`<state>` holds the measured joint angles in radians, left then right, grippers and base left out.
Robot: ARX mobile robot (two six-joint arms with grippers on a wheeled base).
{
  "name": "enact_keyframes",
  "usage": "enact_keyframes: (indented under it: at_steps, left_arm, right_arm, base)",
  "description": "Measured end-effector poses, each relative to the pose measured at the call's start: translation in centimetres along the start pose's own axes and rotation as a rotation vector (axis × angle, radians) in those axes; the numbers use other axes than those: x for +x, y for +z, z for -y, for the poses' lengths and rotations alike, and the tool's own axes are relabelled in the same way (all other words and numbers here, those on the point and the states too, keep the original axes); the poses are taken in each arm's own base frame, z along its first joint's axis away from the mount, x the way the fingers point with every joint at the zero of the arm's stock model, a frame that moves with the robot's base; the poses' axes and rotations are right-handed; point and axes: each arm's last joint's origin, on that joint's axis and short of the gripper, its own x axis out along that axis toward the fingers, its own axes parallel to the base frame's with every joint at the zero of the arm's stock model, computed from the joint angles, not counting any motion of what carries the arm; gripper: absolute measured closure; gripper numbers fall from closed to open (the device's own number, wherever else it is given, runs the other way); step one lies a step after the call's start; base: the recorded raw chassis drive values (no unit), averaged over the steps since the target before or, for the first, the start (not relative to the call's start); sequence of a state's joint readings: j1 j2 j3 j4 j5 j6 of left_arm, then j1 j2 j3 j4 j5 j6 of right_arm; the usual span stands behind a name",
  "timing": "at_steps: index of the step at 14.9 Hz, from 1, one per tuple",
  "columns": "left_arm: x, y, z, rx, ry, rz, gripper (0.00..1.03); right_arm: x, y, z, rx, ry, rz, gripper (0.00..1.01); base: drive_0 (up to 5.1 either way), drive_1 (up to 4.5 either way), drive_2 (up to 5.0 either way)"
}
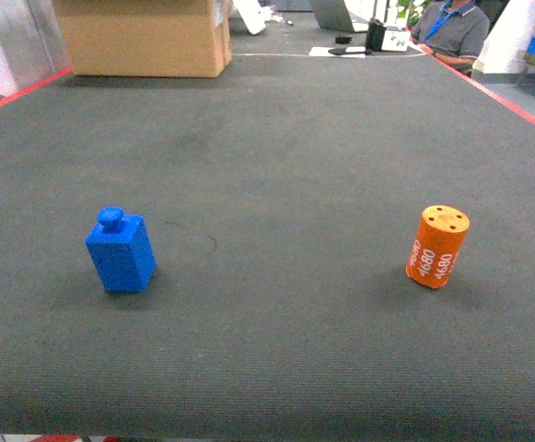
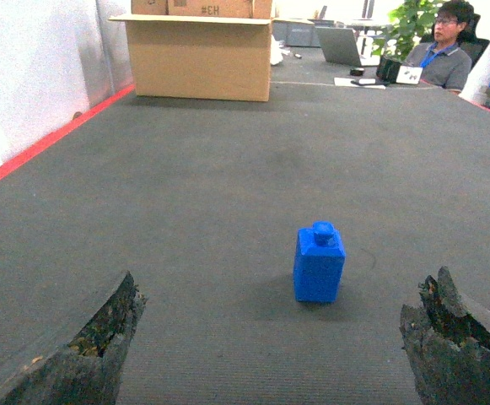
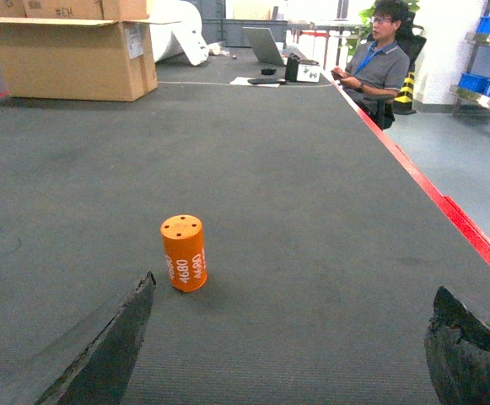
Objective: Sort blue parts and orange caps into right shelf containers
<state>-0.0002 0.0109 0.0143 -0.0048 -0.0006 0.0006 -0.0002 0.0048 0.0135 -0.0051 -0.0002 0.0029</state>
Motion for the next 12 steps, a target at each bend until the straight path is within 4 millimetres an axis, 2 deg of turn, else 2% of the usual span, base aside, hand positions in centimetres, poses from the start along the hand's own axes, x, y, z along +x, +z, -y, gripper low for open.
enact_keyframes:
  at_steps: [2,3,5,6,8,9,12]
  left_arm:
    - [0.1,-0.3,0.2,0.017,0.068,-0.069,0.05]
    - [0.8,-0.2,0.8,0.036,0.127,-0.110,0.05]
    - [1.9,0.5,1.6,0.040,0.167,-0.098,0.05]
    - [2.7,1.2,2.3,0.041,0.145,-0.091,0.05]
    - [5.2,2.8,4.3,0.035,0.076,-0.067,0.05]
    - [6.9,3.4,5.5,0.032,0.052,-0.084,0.05]
    - [12.0,2.9,7.5,0.036,0.017,-0.220,0.05]
  right_arm:
    - [0.0,-0.1,0.0,0.001,-0.014,-0.010,0.03]
    - [0.4,-0.3,-0.4,-0.006,-0.115,-0.070,0.03]
    - [1.9,0.1,-1.2,-0.027,-0.248,-0.111,0.03]
    - [3.0,0.8,-1.5,-0.022,-0.252,-0.095,0.03]
    - [6.4,2.6,-2.4,0.000,-0.189,-0.085,0.03]
    - [8.6,2.8,-3.0,0.018,-0.145,-0.121,0.03]
    - [14.9,1.5,-4.8,0.022,-0.062,-0.317,0.03]
  base:
    - [0.0,0.00,0.0]
    - [0.0,0.00,0.0]
    - [0.0,0.00,0.0]
    - [0.0,0.00,0.0]
    - [0.0,0.00,0.0]
    - [0.0,0.00,0.0]
    - [0.0,0.00,0.0]
